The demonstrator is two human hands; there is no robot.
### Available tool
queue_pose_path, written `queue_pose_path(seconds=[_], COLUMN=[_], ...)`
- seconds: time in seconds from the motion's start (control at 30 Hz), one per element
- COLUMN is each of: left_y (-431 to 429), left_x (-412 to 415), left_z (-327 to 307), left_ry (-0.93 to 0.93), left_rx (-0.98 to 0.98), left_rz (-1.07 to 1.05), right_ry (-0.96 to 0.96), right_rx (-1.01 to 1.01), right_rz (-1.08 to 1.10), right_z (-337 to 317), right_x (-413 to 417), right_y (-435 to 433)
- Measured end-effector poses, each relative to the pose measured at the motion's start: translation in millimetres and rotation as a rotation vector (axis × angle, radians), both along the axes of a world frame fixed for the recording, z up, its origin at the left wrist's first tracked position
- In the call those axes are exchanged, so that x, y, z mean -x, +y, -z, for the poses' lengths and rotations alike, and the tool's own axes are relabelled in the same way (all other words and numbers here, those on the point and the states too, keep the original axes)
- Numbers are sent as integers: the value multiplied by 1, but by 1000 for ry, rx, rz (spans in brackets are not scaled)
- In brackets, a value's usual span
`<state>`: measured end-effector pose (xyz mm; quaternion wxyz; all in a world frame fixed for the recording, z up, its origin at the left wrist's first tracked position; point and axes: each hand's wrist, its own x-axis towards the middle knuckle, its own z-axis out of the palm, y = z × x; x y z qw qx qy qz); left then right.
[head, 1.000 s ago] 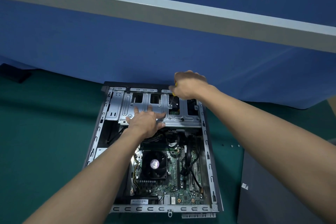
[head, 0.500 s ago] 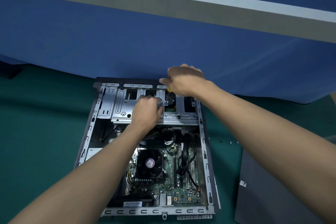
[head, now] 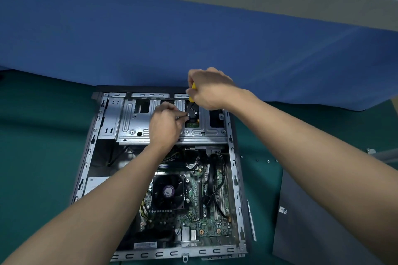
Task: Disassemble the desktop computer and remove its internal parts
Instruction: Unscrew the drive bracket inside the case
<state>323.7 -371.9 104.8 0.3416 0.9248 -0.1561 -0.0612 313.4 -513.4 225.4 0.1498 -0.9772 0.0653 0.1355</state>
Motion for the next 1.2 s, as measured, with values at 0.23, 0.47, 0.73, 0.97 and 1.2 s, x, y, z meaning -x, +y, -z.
queue_pose_path(seconds=[0.23, 0.47, 0.73, 0.97, 1.2], left_y=[-2, -2, -7, -11, -16], left_x=[2, 0, 2, -5, 2], left_z=[-4, -6, -9, -20, -23], left_ry=[-32, -15, -190, -240, -334], left_rx=[-36, -34, -227, -394, -534], left_rz=[-2, -2, 91, 248, 318], right_ry=[22, -50, -372, -438, -475], right_rx=[141, -64, -630, -1753, -2042], right_rz=[-42, 0, 632, 1210, 1283], right_z=[-6, 1, 31, 80, 91], right_x=[3, 15, 59, 110, 118], right_y=[-1, -14, -37, -8, -10])
